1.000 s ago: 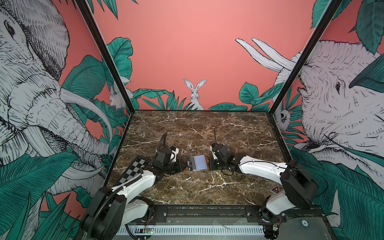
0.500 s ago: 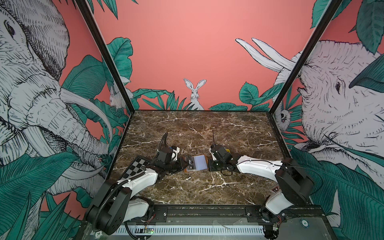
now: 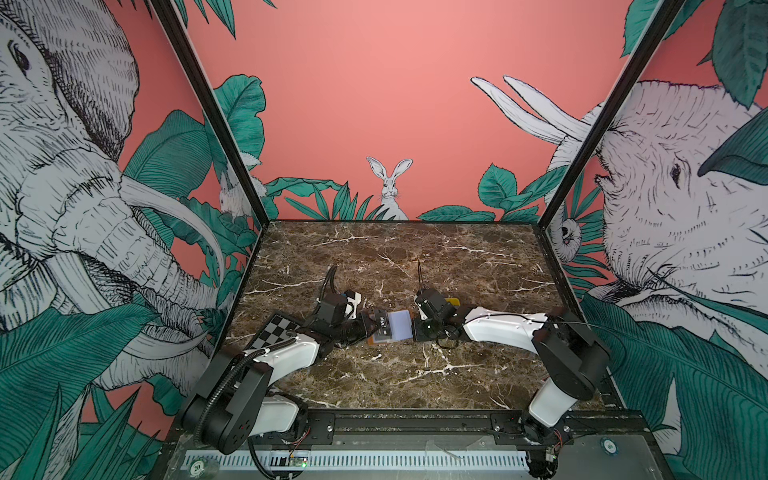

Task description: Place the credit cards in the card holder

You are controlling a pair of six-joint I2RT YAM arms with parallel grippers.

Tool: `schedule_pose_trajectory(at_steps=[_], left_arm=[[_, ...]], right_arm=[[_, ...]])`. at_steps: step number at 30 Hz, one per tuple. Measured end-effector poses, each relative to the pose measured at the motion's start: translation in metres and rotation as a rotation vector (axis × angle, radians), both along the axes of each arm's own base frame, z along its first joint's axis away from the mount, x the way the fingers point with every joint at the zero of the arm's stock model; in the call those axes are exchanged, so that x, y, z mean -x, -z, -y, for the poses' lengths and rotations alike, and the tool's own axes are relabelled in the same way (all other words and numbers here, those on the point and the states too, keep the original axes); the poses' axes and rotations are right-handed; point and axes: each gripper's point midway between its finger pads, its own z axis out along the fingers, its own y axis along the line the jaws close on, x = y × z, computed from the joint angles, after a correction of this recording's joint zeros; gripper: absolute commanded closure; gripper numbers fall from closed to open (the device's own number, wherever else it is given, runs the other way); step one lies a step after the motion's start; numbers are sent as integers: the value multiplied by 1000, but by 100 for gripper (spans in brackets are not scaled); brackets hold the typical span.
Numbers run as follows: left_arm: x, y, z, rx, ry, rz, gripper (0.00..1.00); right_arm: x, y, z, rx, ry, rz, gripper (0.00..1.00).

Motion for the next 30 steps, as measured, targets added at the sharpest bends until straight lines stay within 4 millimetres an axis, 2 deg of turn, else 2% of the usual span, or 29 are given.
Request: schedule_pose_trajectory(at_steps=[8, 17, 30], left_arm=[[-2, 2, 0, 4, -9, -2, 100], [-4, 13, 2, 9, -20, -26, 100], [-5, 27, 5, 25, -22, -63, 100]], right_arm=[[-2, 1, 0, 8, 0, 5, 91], [3, 10, 6, 22, -1, -8, 92], [3, 10, 5, 20, -1, -6, 92]])
